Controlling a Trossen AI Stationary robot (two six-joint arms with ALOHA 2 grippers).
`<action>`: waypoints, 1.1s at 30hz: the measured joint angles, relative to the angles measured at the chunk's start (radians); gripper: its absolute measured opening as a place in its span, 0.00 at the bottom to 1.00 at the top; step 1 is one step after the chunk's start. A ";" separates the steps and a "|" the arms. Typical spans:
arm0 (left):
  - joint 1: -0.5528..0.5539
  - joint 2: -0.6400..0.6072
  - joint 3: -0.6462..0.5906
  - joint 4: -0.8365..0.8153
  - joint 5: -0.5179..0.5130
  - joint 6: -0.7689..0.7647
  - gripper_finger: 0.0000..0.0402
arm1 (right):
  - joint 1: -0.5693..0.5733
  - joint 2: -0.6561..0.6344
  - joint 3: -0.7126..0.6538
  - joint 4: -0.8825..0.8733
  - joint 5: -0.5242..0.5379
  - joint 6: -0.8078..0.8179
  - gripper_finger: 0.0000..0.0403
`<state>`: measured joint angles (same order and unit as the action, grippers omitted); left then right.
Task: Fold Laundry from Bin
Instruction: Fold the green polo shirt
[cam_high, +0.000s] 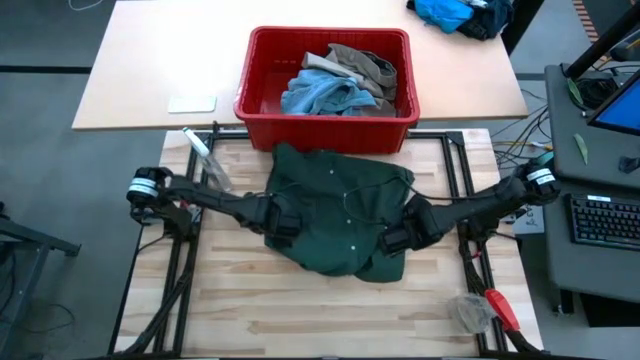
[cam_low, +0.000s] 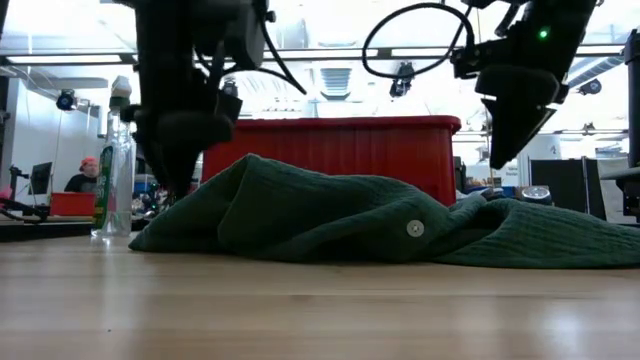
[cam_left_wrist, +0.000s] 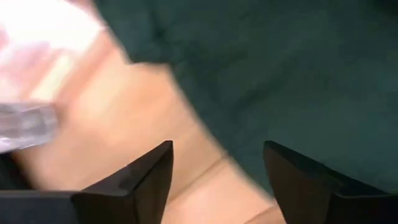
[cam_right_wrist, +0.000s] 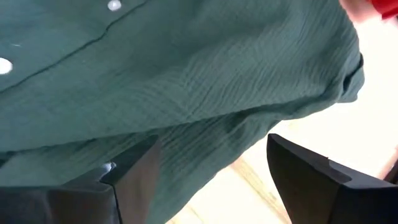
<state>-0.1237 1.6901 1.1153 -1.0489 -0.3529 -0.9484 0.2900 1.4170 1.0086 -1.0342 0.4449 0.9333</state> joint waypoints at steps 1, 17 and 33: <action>-0.001 0.000 -0.018 0.050 0.000 -0.005 0.60 | -0.003 0.000 -0.003 0.000 -0.005 0.000 0.70; 0.054 0.005 -0.148 0.268 -0.033 -0.059 0.69 | -0.024 -0.004 -0.114 0.023 -0.155 0.005 0.70; 0.069 0.001 -0.369 0.732 -0.112 -0.039 0.58 | -0.041 -0.005 -0.275 0.303 -0.176 0.121 0.68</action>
<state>-0.0544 1.6910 0.7460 -0.3165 -0.4651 -0.9879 0.2489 1.4120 0.7333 -0.7315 0.2687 1.0541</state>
